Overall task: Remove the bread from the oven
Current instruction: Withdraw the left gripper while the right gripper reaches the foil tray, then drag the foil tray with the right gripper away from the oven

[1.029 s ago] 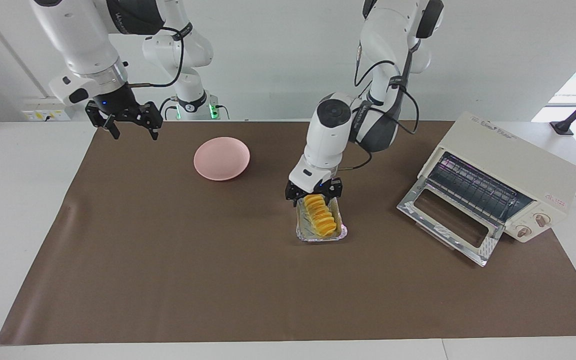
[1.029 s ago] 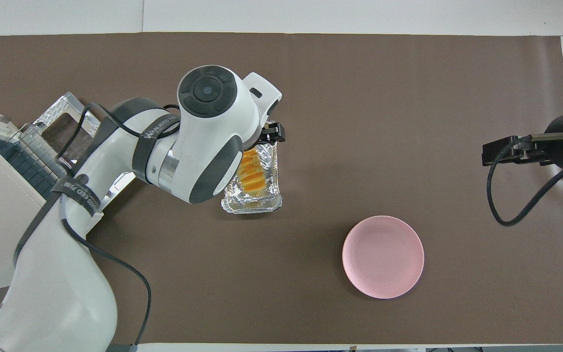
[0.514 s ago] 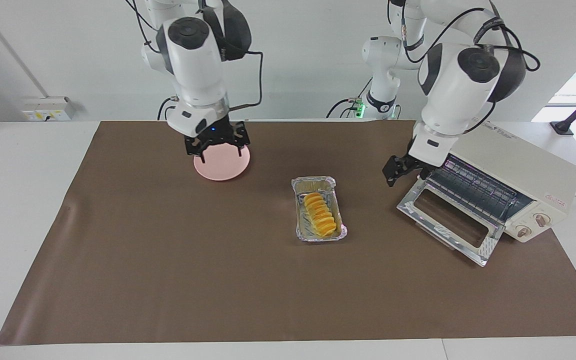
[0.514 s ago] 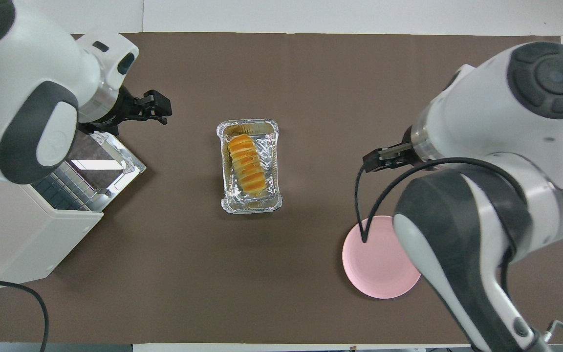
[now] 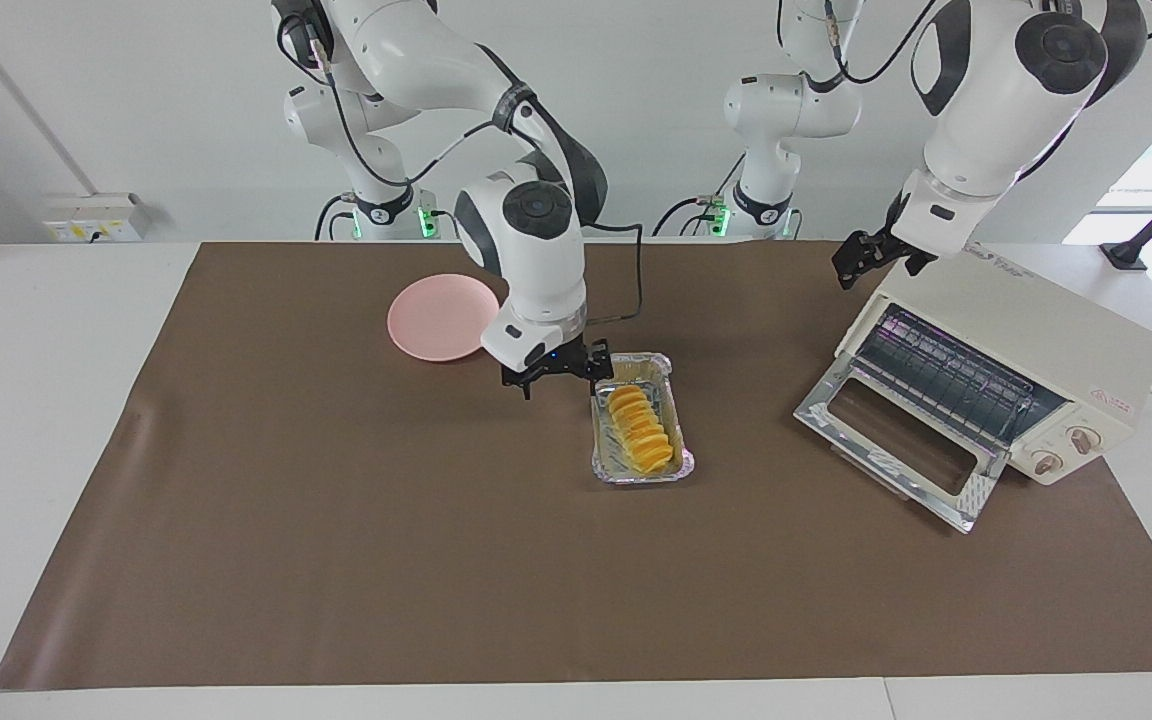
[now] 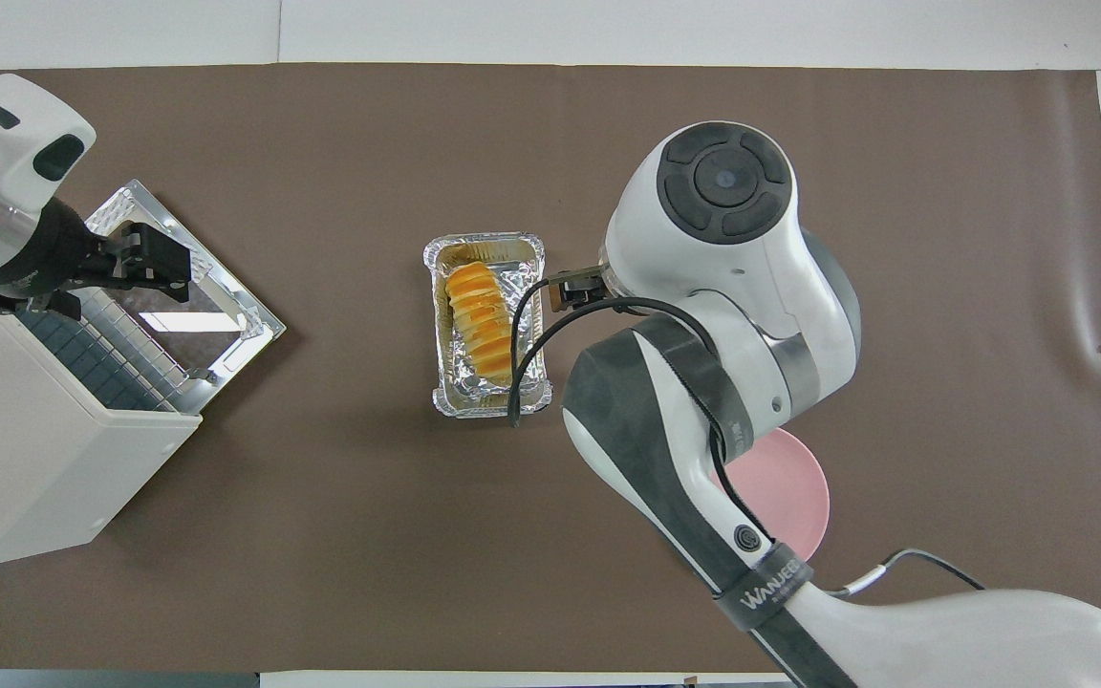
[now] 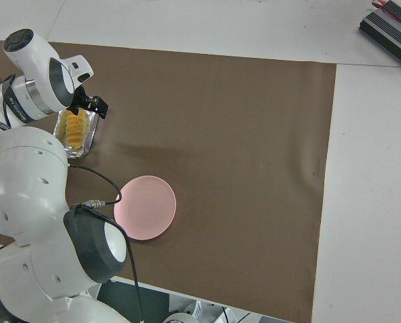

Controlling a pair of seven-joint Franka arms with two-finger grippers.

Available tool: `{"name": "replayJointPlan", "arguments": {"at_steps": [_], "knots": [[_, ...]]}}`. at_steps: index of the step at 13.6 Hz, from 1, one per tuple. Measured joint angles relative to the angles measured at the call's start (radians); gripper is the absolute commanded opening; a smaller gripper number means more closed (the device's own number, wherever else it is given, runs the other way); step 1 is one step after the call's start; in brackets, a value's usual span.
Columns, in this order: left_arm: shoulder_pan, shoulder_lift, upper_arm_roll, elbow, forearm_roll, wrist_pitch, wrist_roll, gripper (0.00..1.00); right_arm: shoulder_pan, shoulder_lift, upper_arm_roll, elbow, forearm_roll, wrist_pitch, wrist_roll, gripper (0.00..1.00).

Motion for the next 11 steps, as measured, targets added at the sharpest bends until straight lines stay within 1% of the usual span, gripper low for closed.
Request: {"name": "replayJointPlan", "arguments": {"at_steps": [3, 6, 9, 10, 11], "knots": [[0.007, -0.024, -0.001, -0.030, 0.001, -0.011, 0.006, 1.00, -0.001, 0.051, -0.004, 0.001, 0.059, 0.060, 0.060, 0.99], [0.019, -0.062, -0.002, -0.085, 0.001, 0.022, 0.018, 1.00, 0.000, 0.078, -0.004, -0.011, 0.068, 0.098, 0.088, 0.97], [0.053, -0.065, -0.006, -0.089, -0.009, 0.042, 0.052, 1.00, 0.006, 0.087, -0.003, -0.045, 0.069, 0.130, 0.093, 0.94], [0.056, -0.064, -0.006, -0.089, -0.010, 0.042, 0.055, 1.00, 0.007, 0.087, -0.003, -0.052, 0.069, 0.134, 0.104, 0.90], [0.056, -0.061, -0.007, -0.090, -0.010, 0.042, 0.056, 1.00, 0.009, 0.087, -0.003, -0.056, 0.069, 0.135, 0.111, 0.84]]}}
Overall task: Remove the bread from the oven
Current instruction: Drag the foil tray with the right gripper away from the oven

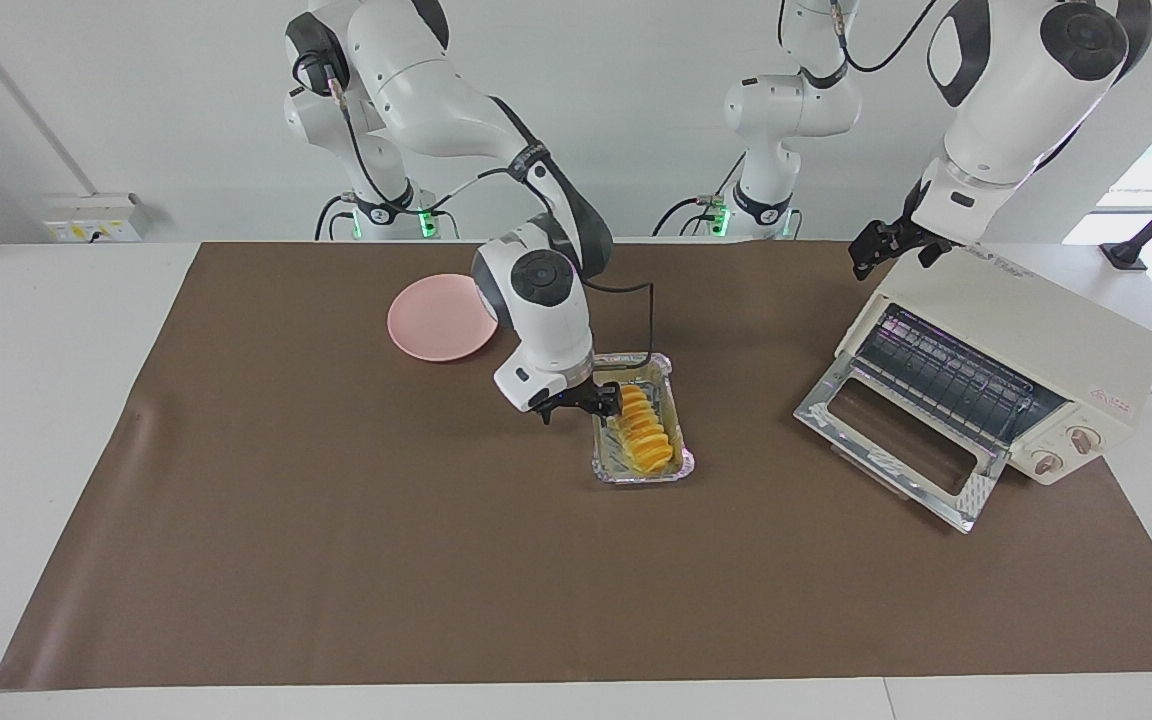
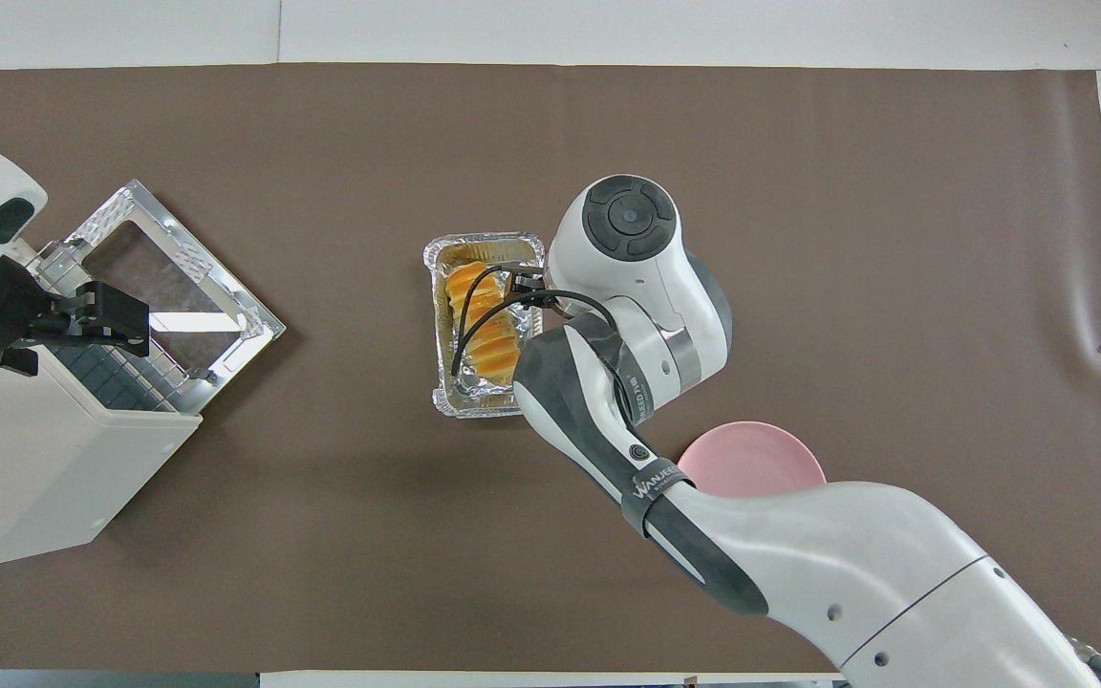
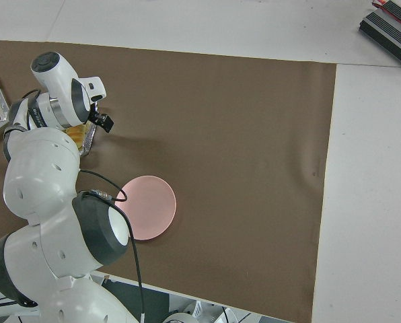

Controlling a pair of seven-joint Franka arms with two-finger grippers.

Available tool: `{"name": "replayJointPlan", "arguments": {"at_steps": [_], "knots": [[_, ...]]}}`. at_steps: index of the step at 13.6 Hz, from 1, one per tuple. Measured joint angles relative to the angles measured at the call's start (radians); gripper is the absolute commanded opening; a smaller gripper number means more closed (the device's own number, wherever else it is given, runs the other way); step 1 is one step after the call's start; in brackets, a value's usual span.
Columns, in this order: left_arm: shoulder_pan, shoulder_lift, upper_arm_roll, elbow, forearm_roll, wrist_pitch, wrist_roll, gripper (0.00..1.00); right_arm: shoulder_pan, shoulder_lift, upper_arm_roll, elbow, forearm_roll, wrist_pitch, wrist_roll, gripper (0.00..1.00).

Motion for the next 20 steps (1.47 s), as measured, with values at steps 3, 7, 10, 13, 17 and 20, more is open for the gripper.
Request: {"name": "replayJointPlan", "arguments": {"at_steps": [3, 7, 10, 13, 17, 20], "knots": [[0.000, 0.005, -0.005, 0.000, 0.000, 0.002, 0.011, 1.00, 0.006, -0.001, 0.001, -0.016, 0.000, 0.005, 0.002, 0.68], [0.001, 0.005, -0.005, 0.000, 0.000, 0.006, 0.029, 1.00, 0.028, -0.008, 0.001, -0.050, 0.001, 0.026, 0.004, 0.13], [0.004, 0.005, -0.005, 0.015, 0.000, 0.008, 0.072, 1.00, 0.031, -0.014, 0.001, -0.051, 0.001, 0.028, 0.014, 0.00], [0.006, 0.006, -0.005, 0.017, 0.000, 0.008, 0.103, 1.00, 0.045, -0.021, 0.001, -0.051, 0.000, 0.030, 0.014, 0.00], [0.007, 0.006, -0.003, 0.017, 0.000, 0.008, 0.110, 1.00, 0.033, -0.028, -0.009, -0.028, -0.001, 0.030, 0.014, 0.00], [0.008, 0.007, -0.002, 0.017, 0.000, 0.008, 0.111, 1.00, -0.031, -0.053, -0.020, -0.006, -0.002, 0.023, -0.062, 0.00]]}}
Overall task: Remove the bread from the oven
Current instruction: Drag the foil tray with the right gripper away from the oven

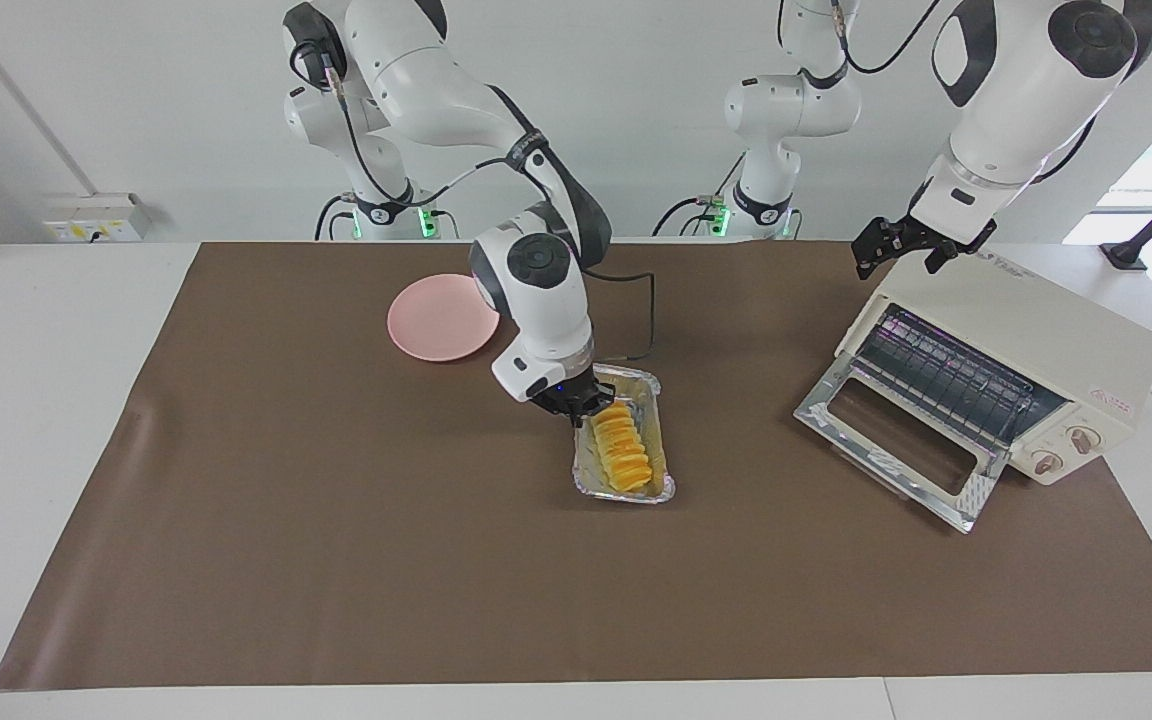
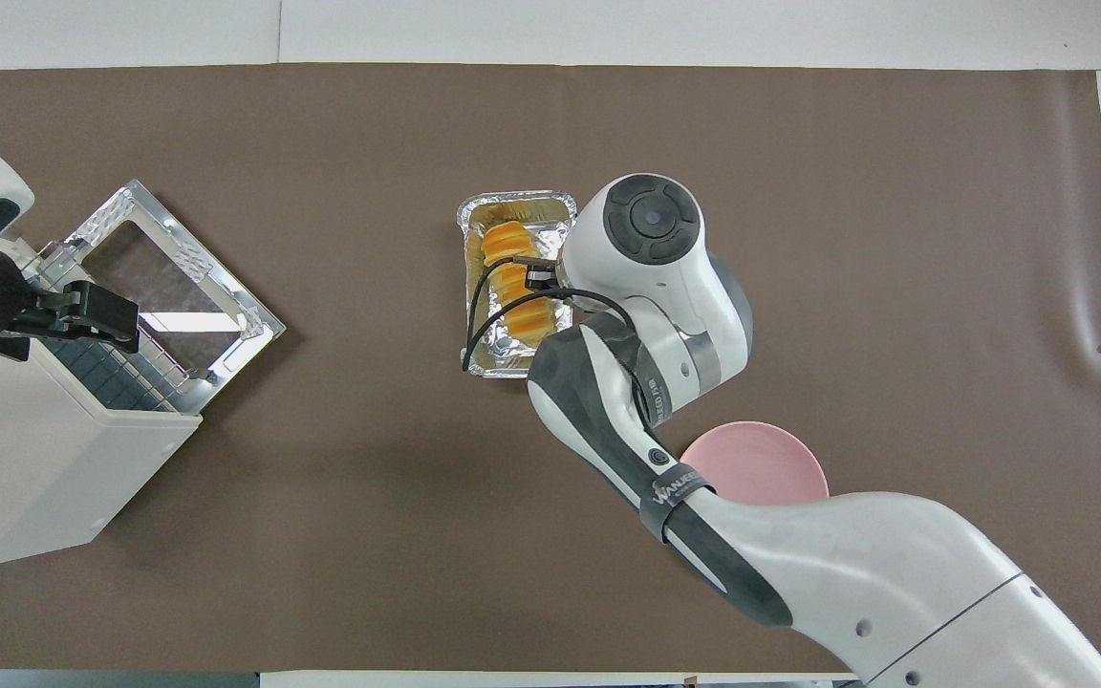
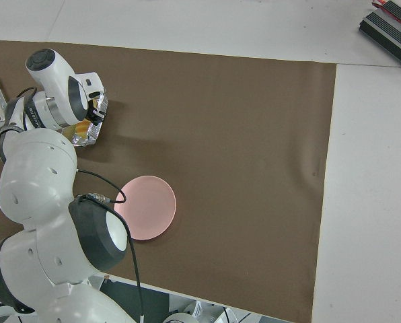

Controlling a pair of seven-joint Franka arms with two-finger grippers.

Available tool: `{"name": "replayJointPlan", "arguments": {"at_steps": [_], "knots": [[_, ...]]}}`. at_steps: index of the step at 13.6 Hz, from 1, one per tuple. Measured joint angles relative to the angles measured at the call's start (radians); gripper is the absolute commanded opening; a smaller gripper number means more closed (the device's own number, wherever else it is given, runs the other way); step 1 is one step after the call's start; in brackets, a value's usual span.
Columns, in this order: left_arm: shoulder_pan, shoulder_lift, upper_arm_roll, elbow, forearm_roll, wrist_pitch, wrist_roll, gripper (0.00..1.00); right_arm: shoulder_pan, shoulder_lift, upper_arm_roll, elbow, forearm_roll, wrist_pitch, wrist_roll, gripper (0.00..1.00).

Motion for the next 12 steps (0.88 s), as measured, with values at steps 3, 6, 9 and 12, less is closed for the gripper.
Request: {"name": "replayJointPlan", "arguments": {"at_steps": [3, 6, 9, 12], "knots": [[0.000, 0.000, 0.000, 0.000, 0.000, 0.000, 0.000, 1.00, -0.151, -0.052, -0.004, -0.001, 0.001, -0.075, -0.216, 0.00], [0.000, 0.000, 0.000, 0.000, 0.000, 0.000, 0.001, 1.00, -0.309, -0.084, -0.005, -0.051, 0.028, -0.103, -0.402, 0.00], [0.000, 0.000, 0.000, 0.001, 0.000, 0.000, 0.001, 1.00, -0.418, -0.093, -0.005, -0.131, 0.139, -0.099, -0.567, 0.00], [0.000, 0.000, 0.000, 0.002, 0.000, 0.033, 0.001, 1.00, -0.448, -0.115, -0.004, -0.213, 0.174, -0.080, -0.604, 0.00]]}}
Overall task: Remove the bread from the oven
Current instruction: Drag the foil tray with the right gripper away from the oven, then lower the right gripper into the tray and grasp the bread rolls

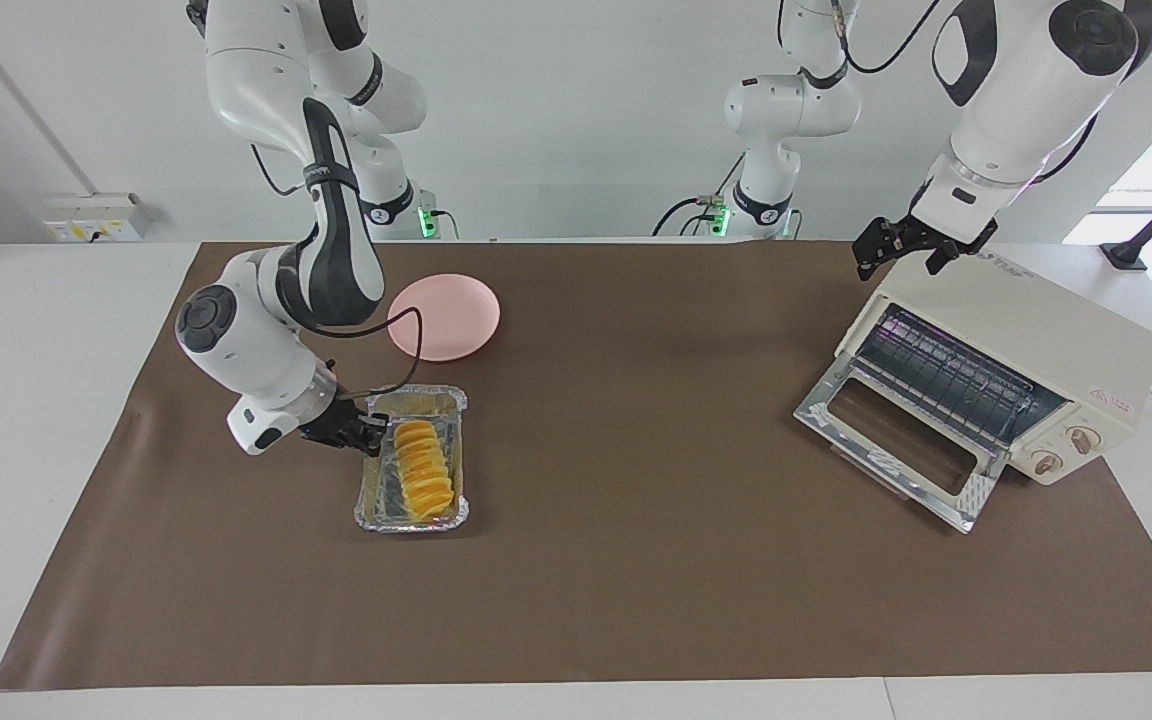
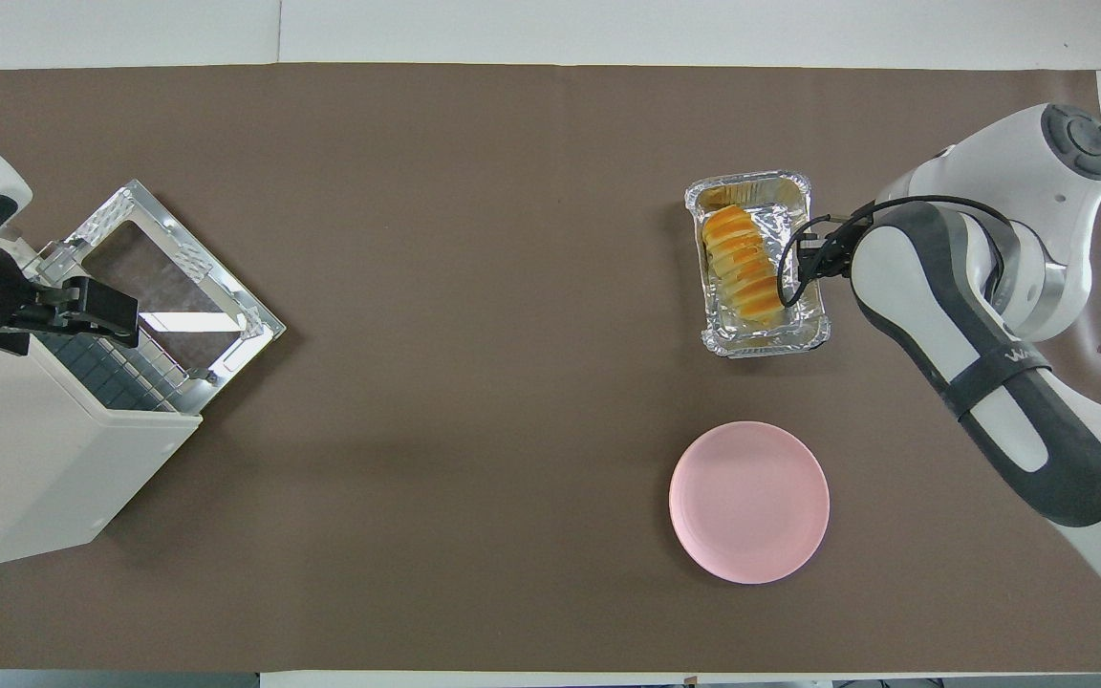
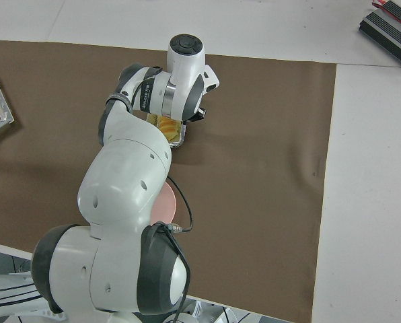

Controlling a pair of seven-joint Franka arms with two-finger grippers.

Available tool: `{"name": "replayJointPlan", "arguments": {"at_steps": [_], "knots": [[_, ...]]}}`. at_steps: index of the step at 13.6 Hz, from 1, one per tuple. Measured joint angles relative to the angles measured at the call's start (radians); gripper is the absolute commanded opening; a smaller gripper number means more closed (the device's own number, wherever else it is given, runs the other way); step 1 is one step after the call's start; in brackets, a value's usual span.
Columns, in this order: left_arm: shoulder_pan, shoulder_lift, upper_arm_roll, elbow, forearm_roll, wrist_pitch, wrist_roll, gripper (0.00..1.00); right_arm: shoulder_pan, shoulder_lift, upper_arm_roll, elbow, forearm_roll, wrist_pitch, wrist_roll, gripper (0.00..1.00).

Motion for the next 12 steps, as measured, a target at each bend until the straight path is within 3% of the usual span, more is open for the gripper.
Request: {"name": "replayJointPlan", "arguments": {"at_steps": [3, 4, 5, 6, 10, 12], "knots": [[0.000, 0.000, -0.001, 0.000, 0.000, 0.068, 0.000, 1.00, 0.000, -0.022, 0.004, -0.045, 0.021, 0.014, 0.000, 0.00], [0.000, 0.001, -0.001, 0.000, 0.000, 0.079, 0.000, 1.00, -0.001, -0.027, 0.003, -0.049, 0.022, 0.014, 0.000, 0.12], [0.000, 0.001, -0.001, 0.000, 0.000, 0.083, 0.000, 1.00, -0.001, -0.031, 0.003, -0.054, 0.022, 0.014, 0.000, 0.74], [0.000, 0.001, -0.002, 0.000, 0.000, 0.088, 0.000, 1.00, -0.001, -0.033, 0.003, -0.056, 0.022, 0.015, 0.000, 1.00], [-0.001, 0.001, -0.006, 0.000, -0.001, 0.095, 0.000, 1.00, 0.000, -0.048, 0.002, -0.053, 0.015, 0.020, 0.000, 1.00], [-0.001, 0.002, -0.007, 0.000, -0.001, 0.095, 0.000, 1.00, 0.009, -0.067, 0.004, -0.030, -0.075, 0.020, -0.001, 1.00]]}}
